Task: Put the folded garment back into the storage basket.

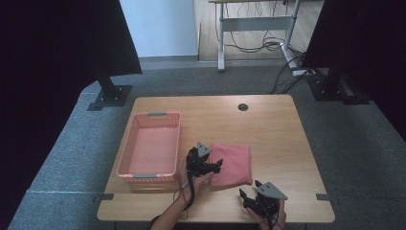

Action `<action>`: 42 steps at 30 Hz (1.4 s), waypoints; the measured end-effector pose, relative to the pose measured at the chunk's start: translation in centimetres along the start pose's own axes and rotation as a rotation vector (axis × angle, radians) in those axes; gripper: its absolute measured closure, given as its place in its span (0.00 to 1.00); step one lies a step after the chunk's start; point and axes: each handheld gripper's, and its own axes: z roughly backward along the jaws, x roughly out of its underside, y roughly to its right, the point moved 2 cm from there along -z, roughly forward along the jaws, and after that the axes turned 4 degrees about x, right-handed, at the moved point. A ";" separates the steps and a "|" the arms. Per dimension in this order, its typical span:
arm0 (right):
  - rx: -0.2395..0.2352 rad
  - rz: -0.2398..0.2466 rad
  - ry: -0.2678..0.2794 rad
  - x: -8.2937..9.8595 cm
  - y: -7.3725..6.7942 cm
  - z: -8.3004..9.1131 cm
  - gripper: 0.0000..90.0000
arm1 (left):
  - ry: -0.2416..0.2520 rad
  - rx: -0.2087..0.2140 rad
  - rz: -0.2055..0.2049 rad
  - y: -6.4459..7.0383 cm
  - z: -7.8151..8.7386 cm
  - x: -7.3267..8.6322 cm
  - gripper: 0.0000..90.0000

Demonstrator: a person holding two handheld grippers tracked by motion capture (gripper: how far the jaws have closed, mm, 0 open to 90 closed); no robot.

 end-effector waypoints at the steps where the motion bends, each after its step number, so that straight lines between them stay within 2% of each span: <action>1: 0.000 0.000 0.000 0.0 0.0 0.0 0.32 | -0.001 0.000 0.003 -0.1 -0.1 0.0 0.25; 12: -0.001 0.005 -0.001 0.0 -0.1 0.0 0.32 | -0.010 0.003 0.035 -1.0 -1.1 -0.1 0.25; 16: 0.000 0.005 -0.002 0.0 -0.1 0.0 0.32 | -0.012 0.016 0.066 -1.6 -1.7 -0.3 0.25; 23: 0.000 0.004 -0.002 0.0 -0.1 0.0 0.32 | -0.017 0.001 0.067 -2.0 -2.4 -0.8 0.25; 32: -0.004 0.005 -0.002 0.0 -0.1 0.0 0.32 | -0.030 -0.022 0.045 -2.5 -3.7 -1.4 0.25; 42: -0.010 0.004 -0.008 0.0 -0.1 -0.1 0.32 | -0.063 -0.045 0.042 -3.0 -5.3 -1.4 0.25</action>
